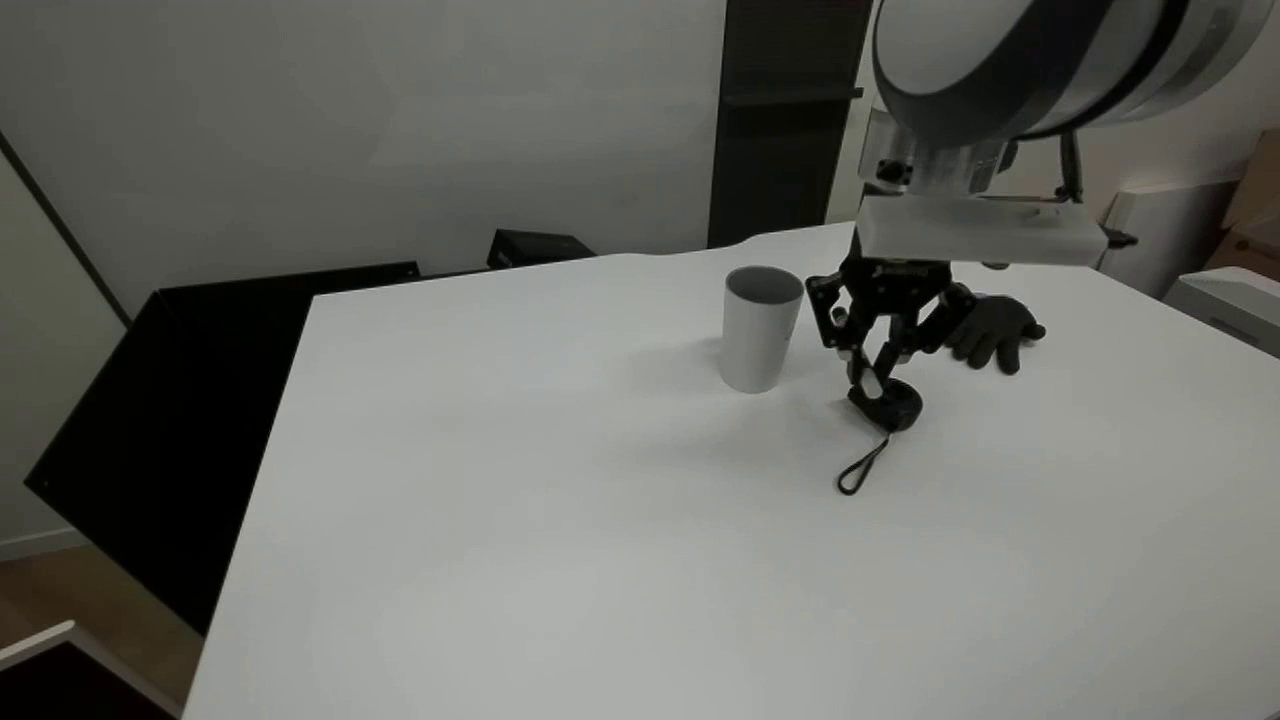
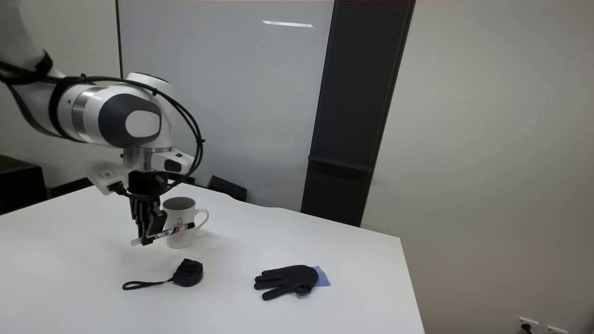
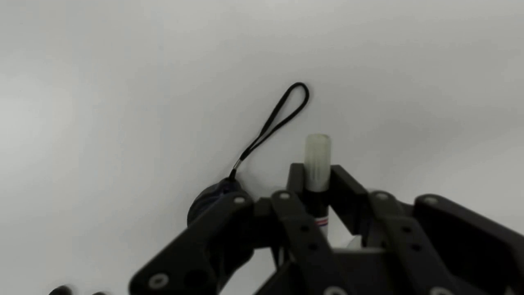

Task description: Put the marker inside the mug cup then put it back on the table

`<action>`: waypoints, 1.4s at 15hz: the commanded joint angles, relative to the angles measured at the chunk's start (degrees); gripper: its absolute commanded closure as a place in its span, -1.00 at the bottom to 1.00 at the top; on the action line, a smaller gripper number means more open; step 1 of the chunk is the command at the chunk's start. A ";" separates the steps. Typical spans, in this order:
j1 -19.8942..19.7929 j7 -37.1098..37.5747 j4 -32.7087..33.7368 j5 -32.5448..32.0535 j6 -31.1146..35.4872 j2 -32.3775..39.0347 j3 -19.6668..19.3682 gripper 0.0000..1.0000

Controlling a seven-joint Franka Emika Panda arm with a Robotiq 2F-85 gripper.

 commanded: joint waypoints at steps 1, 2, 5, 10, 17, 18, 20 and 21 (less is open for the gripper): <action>-3.80 2.26 5.47 2.50 -9.53 -0.43 1.20 0.84; -4.72 1.85 7.24 3.09 -13.08 -0.26 1.40 0.84; -6.62 2.41 13.33 3.44 -22.21 0.88 1.28 0.84; -11.04 1.62 23.15 13.48 -31.74 3.80 2.81 0.84; -13.71 3.65 33.53 25.43 -34.55 10.55 4.93 0.84; -13.72 4.11 35.12 26.41 -35.31 11.60 5.25 0.84; -13.13 5.61 37.97 27.52 -36.21 13.58 5.55 0.84; -12.87 6.25 39.24 27.92 -36.84 14.42 5.83 0.84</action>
